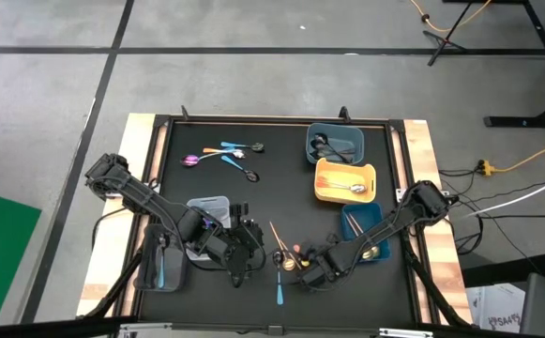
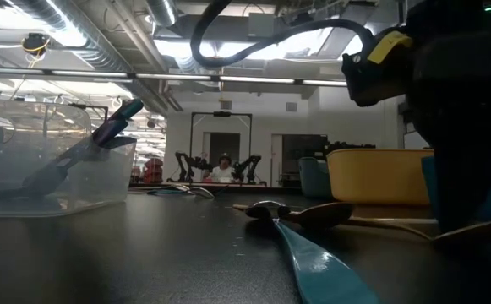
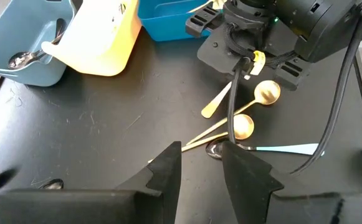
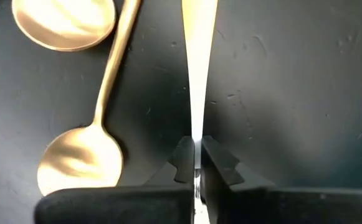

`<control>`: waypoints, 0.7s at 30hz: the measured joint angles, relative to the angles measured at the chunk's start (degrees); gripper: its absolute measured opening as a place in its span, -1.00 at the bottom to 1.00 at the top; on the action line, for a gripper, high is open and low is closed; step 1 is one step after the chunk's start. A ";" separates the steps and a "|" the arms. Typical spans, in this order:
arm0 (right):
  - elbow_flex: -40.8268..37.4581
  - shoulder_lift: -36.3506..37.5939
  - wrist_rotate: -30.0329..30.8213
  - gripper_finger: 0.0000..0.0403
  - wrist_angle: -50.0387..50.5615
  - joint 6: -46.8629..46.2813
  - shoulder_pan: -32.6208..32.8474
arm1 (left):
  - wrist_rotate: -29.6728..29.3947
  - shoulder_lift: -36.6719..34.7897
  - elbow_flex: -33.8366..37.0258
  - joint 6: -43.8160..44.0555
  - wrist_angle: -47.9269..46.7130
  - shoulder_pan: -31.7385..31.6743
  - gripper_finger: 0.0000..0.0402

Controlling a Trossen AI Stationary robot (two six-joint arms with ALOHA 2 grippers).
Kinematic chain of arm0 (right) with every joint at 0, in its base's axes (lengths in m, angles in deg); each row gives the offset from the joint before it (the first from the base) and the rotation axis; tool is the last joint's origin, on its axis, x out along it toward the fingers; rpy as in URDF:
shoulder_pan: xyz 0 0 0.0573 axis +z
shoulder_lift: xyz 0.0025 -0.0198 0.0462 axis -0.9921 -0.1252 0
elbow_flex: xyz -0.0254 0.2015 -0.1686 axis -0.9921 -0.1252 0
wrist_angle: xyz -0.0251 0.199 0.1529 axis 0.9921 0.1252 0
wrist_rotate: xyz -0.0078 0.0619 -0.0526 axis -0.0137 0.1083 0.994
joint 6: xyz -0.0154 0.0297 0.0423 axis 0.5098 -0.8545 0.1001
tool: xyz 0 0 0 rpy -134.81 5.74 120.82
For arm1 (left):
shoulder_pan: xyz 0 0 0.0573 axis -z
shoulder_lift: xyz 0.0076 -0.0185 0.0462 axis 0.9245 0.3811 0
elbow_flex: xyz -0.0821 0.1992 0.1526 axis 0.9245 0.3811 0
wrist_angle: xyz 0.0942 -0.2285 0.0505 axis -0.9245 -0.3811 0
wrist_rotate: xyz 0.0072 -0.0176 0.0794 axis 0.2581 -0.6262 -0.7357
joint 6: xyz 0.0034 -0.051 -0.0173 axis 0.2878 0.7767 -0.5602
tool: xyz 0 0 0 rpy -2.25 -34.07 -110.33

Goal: Sort silverware by color (type)
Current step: Put the orange spoon into the yellow bin

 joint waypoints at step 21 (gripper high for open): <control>15.86 5.12 9.38 -1.00 29.50 23.72 -0.42 | 0.68 0.00 0.00 0.08 0.10 0.00 -0.45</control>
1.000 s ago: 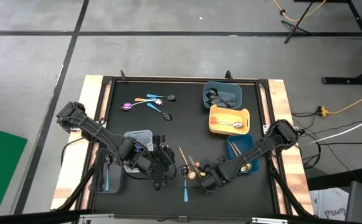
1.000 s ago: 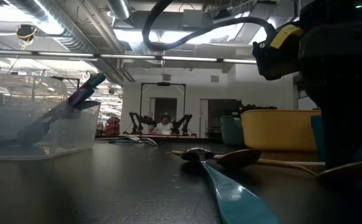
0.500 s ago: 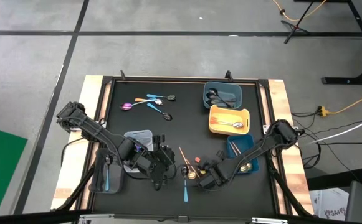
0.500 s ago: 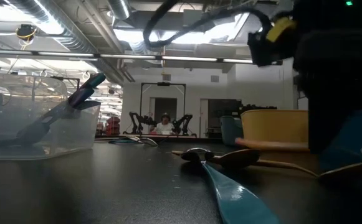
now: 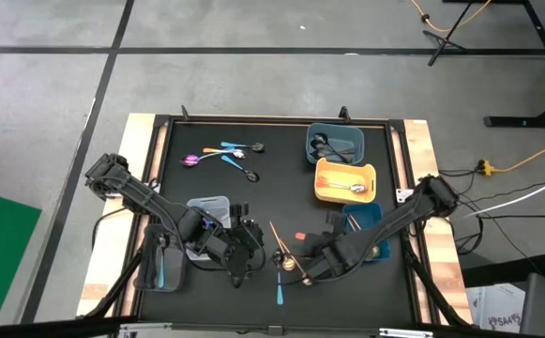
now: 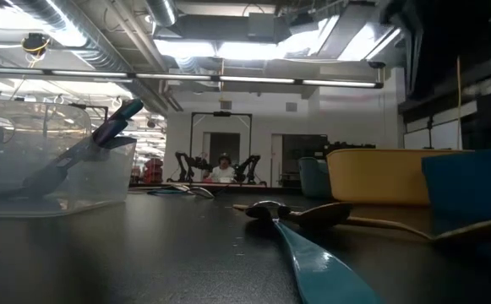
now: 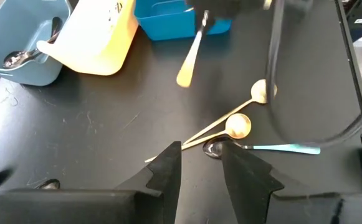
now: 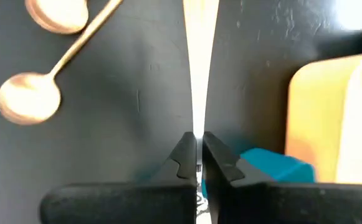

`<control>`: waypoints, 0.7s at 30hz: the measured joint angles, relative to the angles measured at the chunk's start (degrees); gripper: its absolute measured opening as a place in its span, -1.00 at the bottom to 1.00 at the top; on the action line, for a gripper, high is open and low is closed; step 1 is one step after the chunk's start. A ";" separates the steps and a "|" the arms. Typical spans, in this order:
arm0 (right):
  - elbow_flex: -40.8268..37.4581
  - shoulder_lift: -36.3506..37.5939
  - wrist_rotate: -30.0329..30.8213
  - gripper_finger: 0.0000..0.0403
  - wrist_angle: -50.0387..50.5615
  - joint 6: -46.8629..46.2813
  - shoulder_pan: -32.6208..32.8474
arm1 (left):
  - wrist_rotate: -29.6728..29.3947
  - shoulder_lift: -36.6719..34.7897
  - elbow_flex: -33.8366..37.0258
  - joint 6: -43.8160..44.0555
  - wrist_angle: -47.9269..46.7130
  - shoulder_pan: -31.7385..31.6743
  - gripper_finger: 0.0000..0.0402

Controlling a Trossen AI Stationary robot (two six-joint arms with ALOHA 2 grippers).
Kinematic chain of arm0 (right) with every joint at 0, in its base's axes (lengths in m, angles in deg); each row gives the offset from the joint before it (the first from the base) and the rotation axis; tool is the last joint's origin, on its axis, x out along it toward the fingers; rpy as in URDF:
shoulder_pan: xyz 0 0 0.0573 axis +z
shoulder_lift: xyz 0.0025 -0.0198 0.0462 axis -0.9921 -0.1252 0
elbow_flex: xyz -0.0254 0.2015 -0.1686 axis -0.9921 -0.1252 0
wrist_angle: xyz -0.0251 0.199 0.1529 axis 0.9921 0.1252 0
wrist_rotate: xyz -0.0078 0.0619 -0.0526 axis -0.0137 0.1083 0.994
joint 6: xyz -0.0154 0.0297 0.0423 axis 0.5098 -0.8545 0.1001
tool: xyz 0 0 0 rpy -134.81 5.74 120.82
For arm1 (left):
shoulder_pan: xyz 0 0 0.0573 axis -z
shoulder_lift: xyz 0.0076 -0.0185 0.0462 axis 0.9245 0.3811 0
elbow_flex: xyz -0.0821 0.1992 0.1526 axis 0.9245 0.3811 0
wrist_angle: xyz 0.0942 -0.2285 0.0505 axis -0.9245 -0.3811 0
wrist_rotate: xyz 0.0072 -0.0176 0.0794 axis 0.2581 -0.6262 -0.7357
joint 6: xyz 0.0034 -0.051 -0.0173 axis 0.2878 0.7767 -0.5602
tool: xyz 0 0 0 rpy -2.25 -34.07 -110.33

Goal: Sort silverware by color (type)
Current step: Put the orange spoon into the yellow bin

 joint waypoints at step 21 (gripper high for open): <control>-14.35 24.24 8.91 -1.00 11.41 19.59 -9.49 | 0.00 0.00 0.00 0.01 0.32 -0.04 -0.45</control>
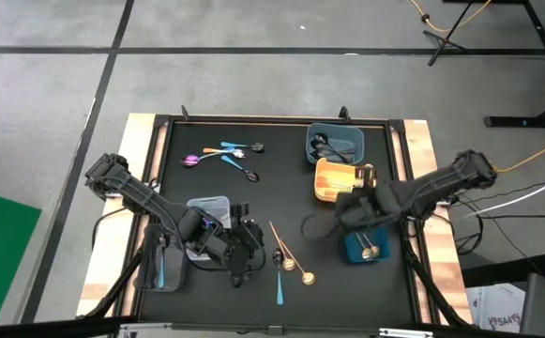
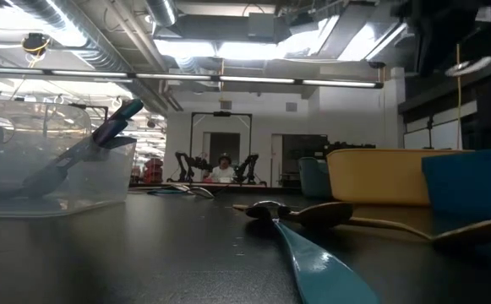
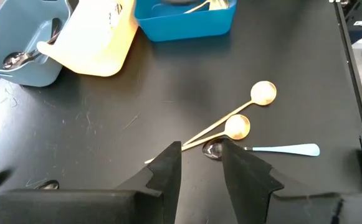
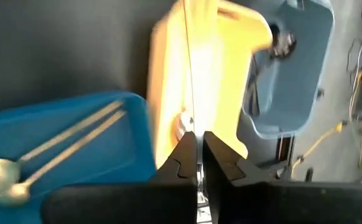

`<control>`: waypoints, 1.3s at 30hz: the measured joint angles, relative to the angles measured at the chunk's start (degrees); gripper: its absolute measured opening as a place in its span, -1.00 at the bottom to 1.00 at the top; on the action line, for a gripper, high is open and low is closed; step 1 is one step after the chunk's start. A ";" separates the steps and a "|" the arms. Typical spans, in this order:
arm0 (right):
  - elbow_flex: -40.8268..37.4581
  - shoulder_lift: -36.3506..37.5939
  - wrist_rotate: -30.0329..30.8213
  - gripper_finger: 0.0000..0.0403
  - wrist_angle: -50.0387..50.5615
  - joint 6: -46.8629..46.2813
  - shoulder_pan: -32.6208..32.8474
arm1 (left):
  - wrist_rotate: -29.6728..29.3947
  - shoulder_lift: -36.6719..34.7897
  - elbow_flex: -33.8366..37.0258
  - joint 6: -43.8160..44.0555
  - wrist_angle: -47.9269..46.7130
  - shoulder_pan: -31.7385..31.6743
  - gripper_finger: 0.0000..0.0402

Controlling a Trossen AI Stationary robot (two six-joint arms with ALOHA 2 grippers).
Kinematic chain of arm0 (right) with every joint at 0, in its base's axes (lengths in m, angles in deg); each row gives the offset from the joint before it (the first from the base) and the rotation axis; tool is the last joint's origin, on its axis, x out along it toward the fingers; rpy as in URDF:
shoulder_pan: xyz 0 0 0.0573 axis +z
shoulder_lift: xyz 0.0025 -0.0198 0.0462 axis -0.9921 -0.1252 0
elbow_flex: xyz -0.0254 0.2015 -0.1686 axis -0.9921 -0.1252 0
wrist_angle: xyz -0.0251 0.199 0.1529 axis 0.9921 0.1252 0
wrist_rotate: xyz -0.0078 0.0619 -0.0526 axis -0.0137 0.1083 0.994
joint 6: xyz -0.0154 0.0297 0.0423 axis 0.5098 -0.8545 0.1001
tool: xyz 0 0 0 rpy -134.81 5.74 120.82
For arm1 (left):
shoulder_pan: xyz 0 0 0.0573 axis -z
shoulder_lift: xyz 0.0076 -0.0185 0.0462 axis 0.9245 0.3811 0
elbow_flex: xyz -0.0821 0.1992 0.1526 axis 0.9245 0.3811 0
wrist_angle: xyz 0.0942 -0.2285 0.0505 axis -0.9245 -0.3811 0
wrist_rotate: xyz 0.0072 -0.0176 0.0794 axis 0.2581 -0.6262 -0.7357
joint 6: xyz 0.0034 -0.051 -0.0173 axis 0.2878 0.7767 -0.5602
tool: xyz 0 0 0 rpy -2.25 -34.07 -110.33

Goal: Sort silverware by color (type)
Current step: Put the orange spoon into the yellow bin

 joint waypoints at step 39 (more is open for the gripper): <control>-34.64 10.17 -18.11 -1.00 -44.32 28.41 -37.77 | -0.42 0.00 0.00 -0.19 0.02 -1.16 -0.45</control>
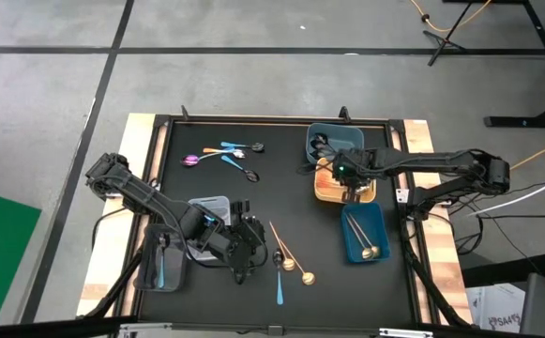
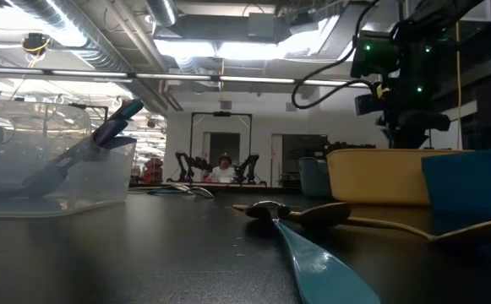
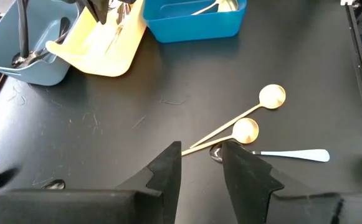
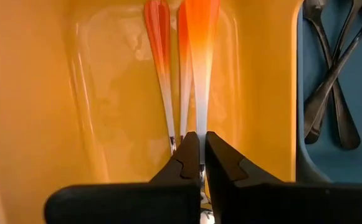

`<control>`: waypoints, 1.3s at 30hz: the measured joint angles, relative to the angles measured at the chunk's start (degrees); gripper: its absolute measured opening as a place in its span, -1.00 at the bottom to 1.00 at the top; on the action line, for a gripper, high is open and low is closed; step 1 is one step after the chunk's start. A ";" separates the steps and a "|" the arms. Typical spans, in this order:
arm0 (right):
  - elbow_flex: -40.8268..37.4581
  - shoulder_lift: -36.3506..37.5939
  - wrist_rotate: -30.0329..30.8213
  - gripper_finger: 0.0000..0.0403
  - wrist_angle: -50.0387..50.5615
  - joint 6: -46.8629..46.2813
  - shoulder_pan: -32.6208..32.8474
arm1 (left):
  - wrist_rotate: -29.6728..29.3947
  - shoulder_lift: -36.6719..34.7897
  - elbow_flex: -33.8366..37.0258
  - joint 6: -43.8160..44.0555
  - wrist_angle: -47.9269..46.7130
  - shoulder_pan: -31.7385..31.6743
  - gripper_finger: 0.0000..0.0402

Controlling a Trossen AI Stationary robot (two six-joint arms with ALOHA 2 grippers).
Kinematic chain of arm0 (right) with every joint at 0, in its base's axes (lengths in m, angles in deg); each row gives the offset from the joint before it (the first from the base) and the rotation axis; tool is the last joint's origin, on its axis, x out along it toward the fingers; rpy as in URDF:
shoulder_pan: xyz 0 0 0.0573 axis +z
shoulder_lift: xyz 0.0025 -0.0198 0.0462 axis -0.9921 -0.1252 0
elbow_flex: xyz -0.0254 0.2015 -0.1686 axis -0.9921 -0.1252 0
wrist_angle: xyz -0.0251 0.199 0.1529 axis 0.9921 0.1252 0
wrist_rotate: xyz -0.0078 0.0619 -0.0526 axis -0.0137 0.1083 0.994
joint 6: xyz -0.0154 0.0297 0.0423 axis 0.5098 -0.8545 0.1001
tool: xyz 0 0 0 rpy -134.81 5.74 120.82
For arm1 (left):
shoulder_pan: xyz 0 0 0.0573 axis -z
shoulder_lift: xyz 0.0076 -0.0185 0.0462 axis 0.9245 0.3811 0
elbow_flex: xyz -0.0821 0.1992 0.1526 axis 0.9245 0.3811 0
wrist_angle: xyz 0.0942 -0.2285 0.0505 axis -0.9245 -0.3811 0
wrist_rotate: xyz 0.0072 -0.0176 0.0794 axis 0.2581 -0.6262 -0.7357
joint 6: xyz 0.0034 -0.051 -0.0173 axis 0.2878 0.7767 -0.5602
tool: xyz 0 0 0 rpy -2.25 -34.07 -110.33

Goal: Sort silverware by color (type)
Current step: Put the orange spoon into the yellow bin, then put the purple spoon into the transparent bin

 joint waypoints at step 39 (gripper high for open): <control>0.02 -0.01 -0.04 -0.59 -0.39 -0.07 0.02 | 3.75 -0.07 -0.01 -0.44 -4.36 -9.78 -0.45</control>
